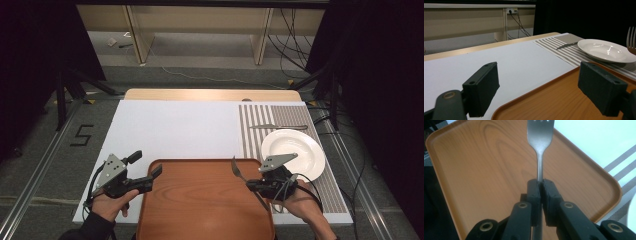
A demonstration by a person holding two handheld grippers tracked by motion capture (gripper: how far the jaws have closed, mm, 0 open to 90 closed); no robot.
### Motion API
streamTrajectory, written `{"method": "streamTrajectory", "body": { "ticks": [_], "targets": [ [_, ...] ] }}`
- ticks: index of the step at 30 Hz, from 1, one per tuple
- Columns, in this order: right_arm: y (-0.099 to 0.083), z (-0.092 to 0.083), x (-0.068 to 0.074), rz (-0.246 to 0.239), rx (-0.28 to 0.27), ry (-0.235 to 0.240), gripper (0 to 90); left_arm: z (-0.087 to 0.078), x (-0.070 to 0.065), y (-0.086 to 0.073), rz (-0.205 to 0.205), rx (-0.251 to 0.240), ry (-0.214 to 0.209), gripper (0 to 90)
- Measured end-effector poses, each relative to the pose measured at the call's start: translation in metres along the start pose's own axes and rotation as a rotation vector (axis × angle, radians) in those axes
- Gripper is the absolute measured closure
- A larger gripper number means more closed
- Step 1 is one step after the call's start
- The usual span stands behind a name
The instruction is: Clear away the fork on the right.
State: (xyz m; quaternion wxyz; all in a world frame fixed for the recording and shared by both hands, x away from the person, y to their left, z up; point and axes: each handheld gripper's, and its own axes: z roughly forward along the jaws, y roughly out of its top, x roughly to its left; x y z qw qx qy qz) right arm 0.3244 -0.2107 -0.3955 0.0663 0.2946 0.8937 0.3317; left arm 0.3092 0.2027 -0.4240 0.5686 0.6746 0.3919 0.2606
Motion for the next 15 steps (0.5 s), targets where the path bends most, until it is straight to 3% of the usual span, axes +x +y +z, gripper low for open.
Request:
{"method": "streamTrajectory", "body": {
  "ticks": [15],
  "targets": [
    [0.002, 0.015, 0.008, -0.003, 0.034, 0.023, 85.2, -0.001, 0.0, 0.001, 0.002, -0.005, -0.003, 16.6]
  ]
}}
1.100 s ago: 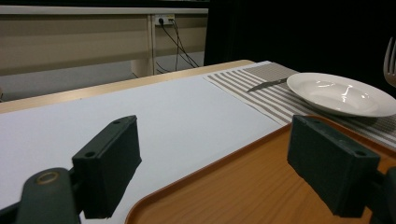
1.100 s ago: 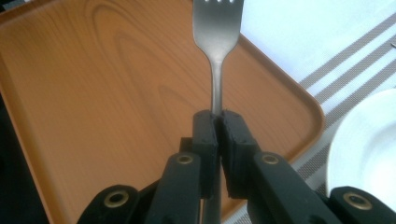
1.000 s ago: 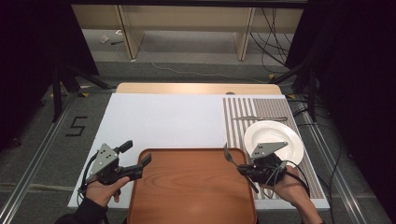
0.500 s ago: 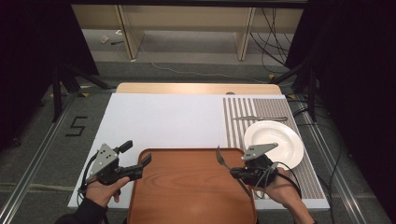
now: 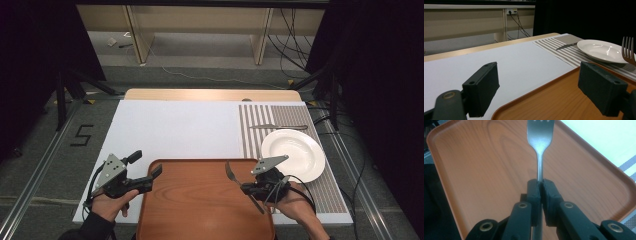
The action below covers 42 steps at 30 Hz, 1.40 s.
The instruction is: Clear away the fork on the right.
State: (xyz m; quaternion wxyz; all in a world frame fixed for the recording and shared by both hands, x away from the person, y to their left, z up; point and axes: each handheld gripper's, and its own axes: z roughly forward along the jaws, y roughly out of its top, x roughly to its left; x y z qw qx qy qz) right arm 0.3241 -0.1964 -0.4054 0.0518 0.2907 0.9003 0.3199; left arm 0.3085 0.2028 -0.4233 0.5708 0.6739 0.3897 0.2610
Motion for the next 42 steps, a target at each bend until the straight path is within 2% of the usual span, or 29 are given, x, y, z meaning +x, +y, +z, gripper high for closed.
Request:
{"method": "streamTrajectory", "body": {
  "ticks": [23, 31, 39, 42],
  "targets": [
    [0.002, 0.024, 0.008, -0.011, 0.102, 0.017, 85.2, 0.0, 0.0, 0.0, 0.001, -0.002, 0.0, 16.6],
    [0.0, 0.031, 0.007, 0.008, 0.151, 0.015, 85.2, 0.0, 0.0, 0.0, 0.0, 0.0, 0.001, 16.6],
    [-0.001, 0.039, 0.008, -0.003, 0.197, 0.019, 85.2, 0.0, 0.0, 0.0, 0.0, 0.001, 0.001, 16.6],
    [-0.001, 0.045, 0.01, -0.011, 0.233, 0.011, 85.1, 0.0, 0.0, 0.0, 0.0, 0.002, 0.001, 16.6]
  ]
}}
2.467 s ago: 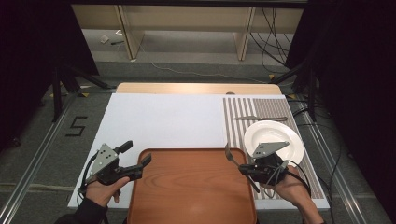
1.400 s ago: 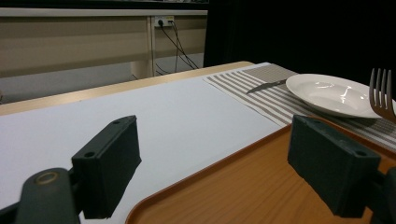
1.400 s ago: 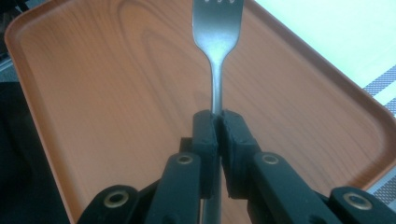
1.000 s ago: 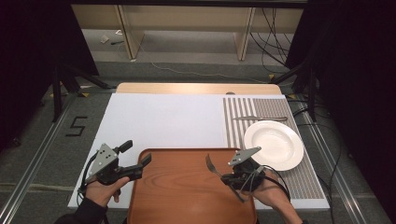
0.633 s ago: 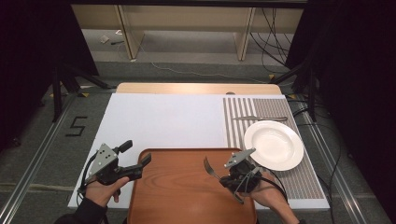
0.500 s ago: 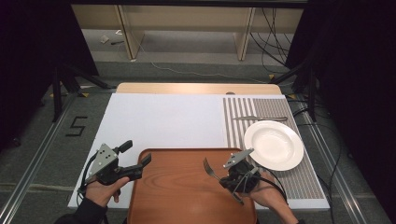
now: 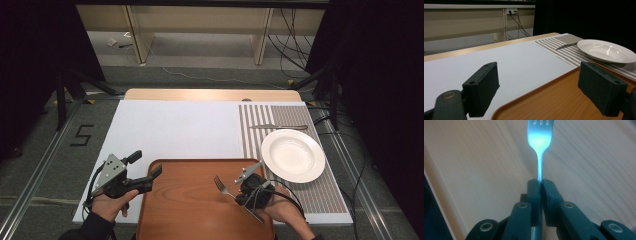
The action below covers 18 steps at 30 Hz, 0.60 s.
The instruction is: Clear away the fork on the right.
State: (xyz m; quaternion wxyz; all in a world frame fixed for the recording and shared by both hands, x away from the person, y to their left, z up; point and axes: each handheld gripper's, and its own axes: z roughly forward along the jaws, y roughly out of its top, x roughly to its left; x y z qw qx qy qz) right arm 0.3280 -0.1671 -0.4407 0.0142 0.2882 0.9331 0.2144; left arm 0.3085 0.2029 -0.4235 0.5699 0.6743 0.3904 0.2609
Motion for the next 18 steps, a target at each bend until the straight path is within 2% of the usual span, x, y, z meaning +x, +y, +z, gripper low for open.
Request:
{"method": "streamTrajectory", "body": {
  "ticks": [7, 18],
  "targets": [
    [0.001, 0.009, 0.001, -0.019, 0.053, -0.006, 85.1, 0.0, 0.0, 0.0, -0.001, 0.0, 0.0, 16.6],
    [0.001, 0.017, 0.002, -0.032, 0.107, -0.025, 84.9, 0.0, 0.0, 0.0, -0.001, 0.001, 0.0, 16.7]
  ]
}}
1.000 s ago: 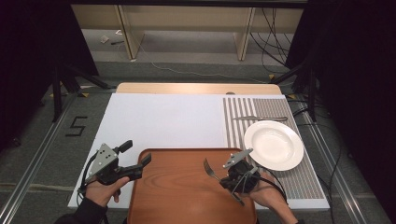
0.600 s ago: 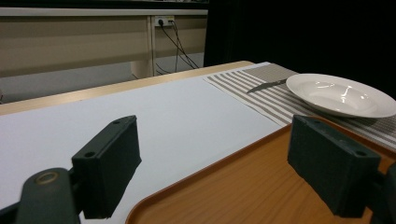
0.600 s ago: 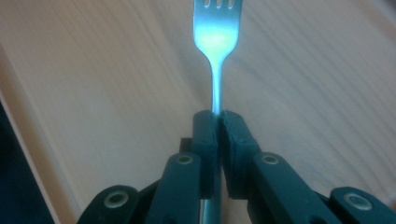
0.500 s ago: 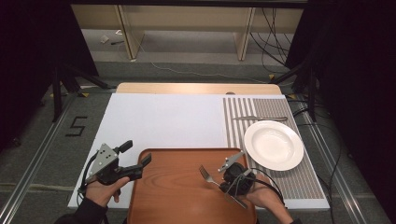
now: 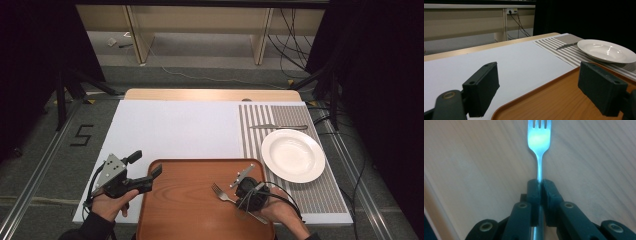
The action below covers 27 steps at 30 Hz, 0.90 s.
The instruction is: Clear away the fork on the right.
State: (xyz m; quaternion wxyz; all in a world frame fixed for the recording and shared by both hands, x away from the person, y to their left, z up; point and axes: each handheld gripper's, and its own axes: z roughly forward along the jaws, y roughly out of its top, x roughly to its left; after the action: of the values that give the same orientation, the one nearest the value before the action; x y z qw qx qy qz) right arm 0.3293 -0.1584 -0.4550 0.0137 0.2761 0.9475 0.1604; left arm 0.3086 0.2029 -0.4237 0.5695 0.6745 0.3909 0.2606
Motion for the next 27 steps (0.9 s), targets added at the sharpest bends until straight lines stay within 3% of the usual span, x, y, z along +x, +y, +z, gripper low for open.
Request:
{"method": "streamTrajectory", "body": {
  "ticks": [11, 14, 17, 23, 27],
  "targets": [
    [0.001, 0.0, 0.003, -0.017, 0.01, -0.01, 82.5, 0.0, 0.0, 0.0, 0.0, 0.0, 0.0, 16.7],
    [0.002, -0.003, 0.003, -0.021, -0.031, -0.004, 72.7, 0.0, 0.0, 0.0, 0.0, -0.002, 0.0, 16.7],
    [0.005, -0.01, 0.006, -0.032, -0.138, 0.018, 61.8, 0.0, 0.0, 0.0, 0.0, -0.001, 0.0, 16.7],
    [0.008, -0.008, 0.014, -0.081, -0.19, 0.025, 60.7, 0.0, 0.0, 0.0, 0.0, -0.001, 0.001, 16.7],
    [0.011, -0.005, 0.018, -0.097, -0.183, 0.019, 65.9, 0.0, 0.0, 0.0, 0.0, 0.0, 0.001, 16.7]
  ]
}}
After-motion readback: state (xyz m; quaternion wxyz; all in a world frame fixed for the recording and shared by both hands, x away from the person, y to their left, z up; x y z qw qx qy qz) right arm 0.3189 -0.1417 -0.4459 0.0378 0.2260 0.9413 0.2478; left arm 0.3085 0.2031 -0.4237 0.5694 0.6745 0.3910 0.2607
